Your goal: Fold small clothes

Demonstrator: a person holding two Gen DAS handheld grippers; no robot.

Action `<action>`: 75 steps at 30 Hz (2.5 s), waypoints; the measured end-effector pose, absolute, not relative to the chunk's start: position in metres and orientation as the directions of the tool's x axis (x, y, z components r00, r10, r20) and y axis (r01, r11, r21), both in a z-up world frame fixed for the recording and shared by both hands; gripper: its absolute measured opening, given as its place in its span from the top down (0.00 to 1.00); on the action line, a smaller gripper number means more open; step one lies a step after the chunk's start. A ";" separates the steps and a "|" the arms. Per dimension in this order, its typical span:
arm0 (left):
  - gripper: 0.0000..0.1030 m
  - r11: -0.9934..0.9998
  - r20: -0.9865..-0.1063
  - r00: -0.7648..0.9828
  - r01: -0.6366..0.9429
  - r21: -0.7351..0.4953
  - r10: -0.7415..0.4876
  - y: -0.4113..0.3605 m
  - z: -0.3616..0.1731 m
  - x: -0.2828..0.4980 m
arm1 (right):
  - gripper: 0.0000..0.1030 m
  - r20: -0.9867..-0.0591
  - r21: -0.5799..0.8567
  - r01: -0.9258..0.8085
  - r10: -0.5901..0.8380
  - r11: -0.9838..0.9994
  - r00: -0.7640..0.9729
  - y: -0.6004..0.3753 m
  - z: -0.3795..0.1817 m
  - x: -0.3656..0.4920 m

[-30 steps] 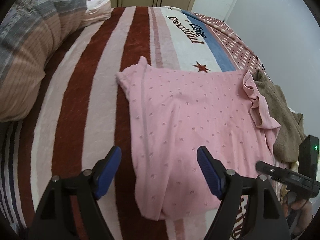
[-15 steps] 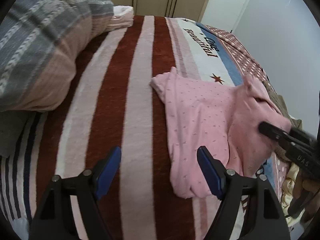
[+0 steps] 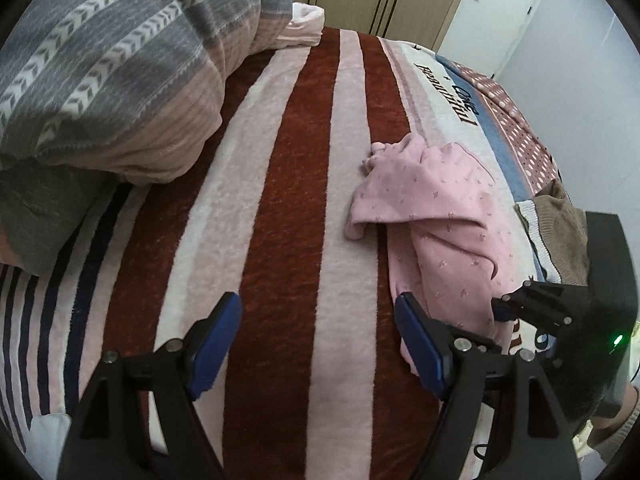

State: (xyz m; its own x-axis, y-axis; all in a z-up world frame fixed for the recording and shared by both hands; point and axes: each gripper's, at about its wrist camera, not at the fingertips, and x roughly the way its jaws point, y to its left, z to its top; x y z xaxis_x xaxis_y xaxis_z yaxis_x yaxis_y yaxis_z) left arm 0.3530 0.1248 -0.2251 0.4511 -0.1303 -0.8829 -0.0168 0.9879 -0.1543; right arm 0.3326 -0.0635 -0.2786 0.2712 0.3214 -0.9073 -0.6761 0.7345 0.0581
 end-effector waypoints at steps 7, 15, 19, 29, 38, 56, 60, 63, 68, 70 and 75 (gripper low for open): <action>0.24 0.973 -0.865 0.453 0.034 -0.228 -0.218 0.102 -0.218 0.373 | 0.54 -0.859 0.246 -0.677 0.479 0.694 0.180 -0.092 -0.240 0.329; 0.21 0.949 -0.862 0.398 0.129 -0.287 -0.315 0.047 -0.231 0.406 | 0.54 -0.838 0.257 -0.565 0.471 0.784 0.274 -0.165 -0.214 0.350; 0.21 0.951 -0.894 0.324 0.111 -0.289 -0.310 0.034 -0.264 0.413 | 0.53 -0.858 0.291 -0.456 0.441 0.841 0.265 -0.193 -0.236 0.372; 0.21 0.948 -0.915 0.248 0.083 -0.306 -0.317 0.041 -0.292 0.408 | 0.53 -0.859 0.383 -0.345 0.468 0.857 0.207 -0.220 -0.277 0.379; 0.09 0.893 -0.868 0.262 -0.042 -0.447 -0.422 0.075 -0.293 0.436 | 0.21 -0.799 0.545 -0.232 0.583 0.805 0.146 -0.217 -0.291 0.402; 0.21 0.764 -0.755 0.164 -0.013 -0.645 -0.635 0.038 -0.326 0.443 | 0.43 -0.728 0.659 -0.215 0.683 0.721 0.059 -0.189 -0.325 0.410; 0.21 0.810 -0.798 0.180 -0.010 -0.586 -0.575 0.054 -0.313 0.453 | 0.47 -0.730 0.649 -0.255 0.681 0.717 0.054 -0.190 -0.321 0.407; 0.20 0.828 -0.804 0.246 -0.012 -0.561 -0.541 0.075 -0.298 0.469 | 0.44 -0.733 0.650 -0.242 0.679 0.720 0.049 -0.194 -0.319 0.408; 0.19 0.870 -0.839 0.267 -0.011 -0.494 -0.473 0.087 -0.302 0.502 | 0.44 -0.756 0.609 -0.239 0.645 0.757 0.116 -0.209 -0.311 0.415; 0.19 0.862 -0.835 0.260 -0.017 -0.507 -0.486 0.085 -0.312 0.509 | 0.44 -0.759 0.603 -0.228 0.638 0.765 0.133 -0.215 -0.312 0.417; 0.19 0.810 -0.790 0.236 -0.020 -0.586 -0.566 0.069 -0.329 0.516 | 0.44 -0.765 0.590 -0.224 0.626 0.776 0.153 -0.222 -0.314 0.422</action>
State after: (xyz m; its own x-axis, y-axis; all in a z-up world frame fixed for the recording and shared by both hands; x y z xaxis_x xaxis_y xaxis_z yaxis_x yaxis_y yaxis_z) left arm 0.5164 0.0690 -0.3293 0.2358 -0.5660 -0.7900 -0.0201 0.8099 -0.5862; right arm 0.4217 -0.2222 -0.3140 0.1532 0.6255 -0.7650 -0.2236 0.7760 0.5897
